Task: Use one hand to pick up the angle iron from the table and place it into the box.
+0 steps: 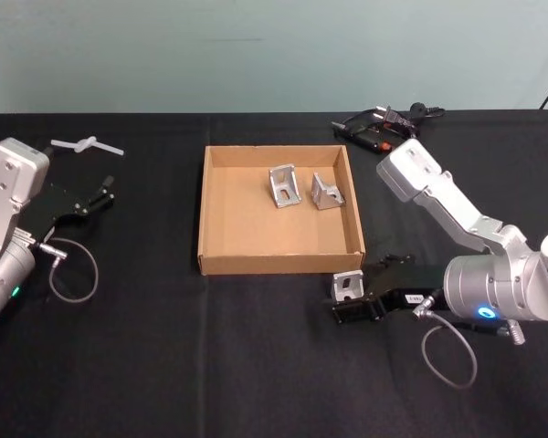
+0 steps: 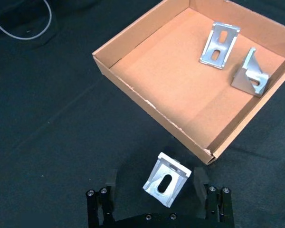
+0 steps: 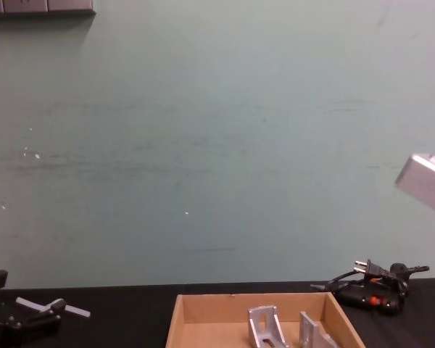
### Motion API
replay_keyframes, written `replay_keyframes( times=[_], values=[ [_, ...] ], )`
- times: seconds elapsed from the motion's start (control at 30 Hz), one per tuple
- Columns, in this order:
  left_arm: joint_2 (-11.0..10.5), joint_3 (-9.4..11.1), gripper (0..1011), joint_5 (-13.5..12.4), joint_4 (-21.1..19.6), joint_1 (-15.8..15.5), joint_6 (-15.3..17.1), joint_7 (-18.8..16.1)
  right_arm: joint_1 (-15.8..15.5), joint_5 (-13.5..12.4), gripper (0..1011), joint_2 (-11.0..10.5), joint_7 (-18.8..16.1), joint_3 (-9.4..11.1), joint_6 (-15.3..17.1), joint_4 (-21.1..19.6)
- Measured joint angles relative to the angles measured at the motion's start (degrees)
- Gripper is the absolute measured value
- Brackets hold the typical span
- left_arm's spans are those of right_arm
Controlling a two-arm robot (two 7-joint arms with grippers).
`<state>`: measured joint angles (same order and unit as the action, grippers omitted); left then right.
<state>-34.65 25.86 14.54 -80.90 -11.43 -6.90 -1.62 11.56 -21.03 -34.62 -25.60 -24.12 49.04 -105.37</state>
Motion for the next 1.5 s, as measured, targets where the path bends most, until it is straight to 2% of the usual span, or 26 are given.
replay_keyframes(
  times=[0.6,0.83,1.17,1.43,1.5],
  values=[
    [0.00,0.00,1005,0.00,0.00,0.00,0.00,0.00,1.91,-0.14,1000,2.13,1.60,-1.81,-0.57,4.02],
    [0.00,0.00,1005,0.00,0.00,0.00,0.00,0.00,2.22,0.06,1000,3.02,2.13,-1.90,-0.78,5.00],
    [0.00,0.00,1005,0.01,0.00,0.00,0.00,0.00,2.21,0.11,998,2.88,2.09,-1.84,-0.82,4.92],
    [0.00,0.00,1005,0.00,0.00,0.00,0.00,0.00,2.17,0.14,839,2.83,2.08,-1.80,-0.81,4.83],
    [0.00,0.00,1005,0.00,0.00,0.00,0.00,0.00,2.16,0.15,768,2.82,2.07,-1.80,-0.81,4.82]
  ],
)
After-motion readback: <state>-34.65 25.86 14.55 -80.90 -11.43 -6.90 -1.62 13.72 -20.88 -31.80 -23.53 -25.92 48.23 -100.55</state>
